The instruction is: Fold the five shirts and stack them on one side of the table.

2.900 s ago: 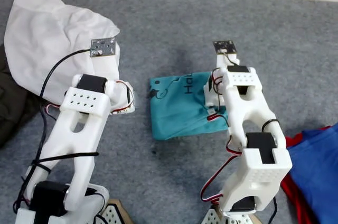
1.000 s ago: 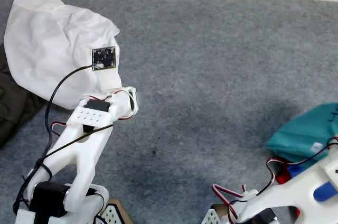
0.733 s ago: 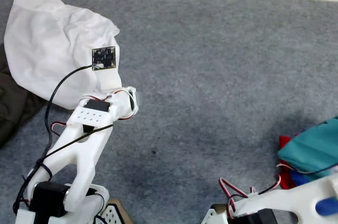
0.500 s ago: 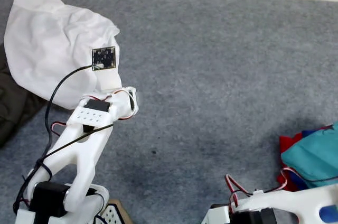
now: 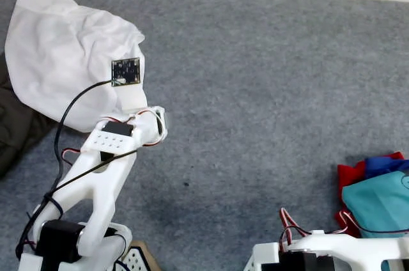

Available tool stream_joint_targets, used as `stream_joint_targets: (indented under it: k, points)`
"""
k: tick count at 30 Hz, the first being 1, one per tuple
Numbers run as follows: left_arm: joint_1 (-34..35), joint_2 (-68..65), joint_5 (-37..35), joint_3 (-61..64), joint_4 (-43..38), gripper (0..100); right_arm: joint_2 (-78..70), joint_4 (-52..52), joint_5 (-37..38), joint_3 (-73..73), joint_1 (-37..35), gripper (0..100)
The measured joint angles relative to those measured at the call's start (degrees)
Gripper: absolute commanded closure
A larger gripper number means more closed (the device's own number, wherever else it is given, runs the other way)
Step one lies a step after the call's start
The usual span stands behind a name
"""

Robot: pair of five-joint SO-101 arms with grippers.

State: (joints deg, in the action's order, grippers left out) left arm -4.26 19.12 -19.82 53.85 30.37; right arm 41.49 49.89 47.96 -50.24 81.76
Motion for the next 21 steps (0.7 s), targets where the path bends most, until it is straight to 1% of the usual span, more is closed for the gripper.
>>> stream_joint_targets:
  k: [1,2,4,6,9,12,14,16,18,21]
  points:
    - [0.0,0.0,0.0,0.0,0.0,78,0.0,-0.09,-0.7,0.09,-0.7,64.3]
    - [0.0,0.0,0.0,0.0,0.0,78,0.0,-0.18,-1.49,0.44,-1.58,64.2]
    - [0.0,0.0,0.0,0.0,0.0,78,0.53,-0.26,-3.34,2.02,-3.6,65.6]
    - [0.0,0.0,0.0,0.0,0.0,78,2.2,0.0,-6.86,4.57,-5.8,67.5]
    - [0.0,0.0,0.0,0.0,0.0,78,5.54,3.87,-12.22,9.85,-9.67,71.1]
    - [0.0,0.0,0.18,0.0,0.0,78,8.7,10.46,-16.88,15.03,-15.21,80.3]
    - [0.0,0.0,0.18,0.0,0.0,78,10.11,14.68,-20.22,17.85,-19.78,88.3]
    - [0.0,0.0,0.18,0.0,0.0,78,10.9,18.02,-24.26,20.04,-24.62,93.9]
    - [0.62,0.0,0.26,-0.09,0.35,78,11.08,20.57,-28.13,21.8,-29.54,93.3]
    - [3.43,0.0,0.26,-4.04,6.77,78,11.08,24.79,-31.47,23.47,-36.84,87.7]
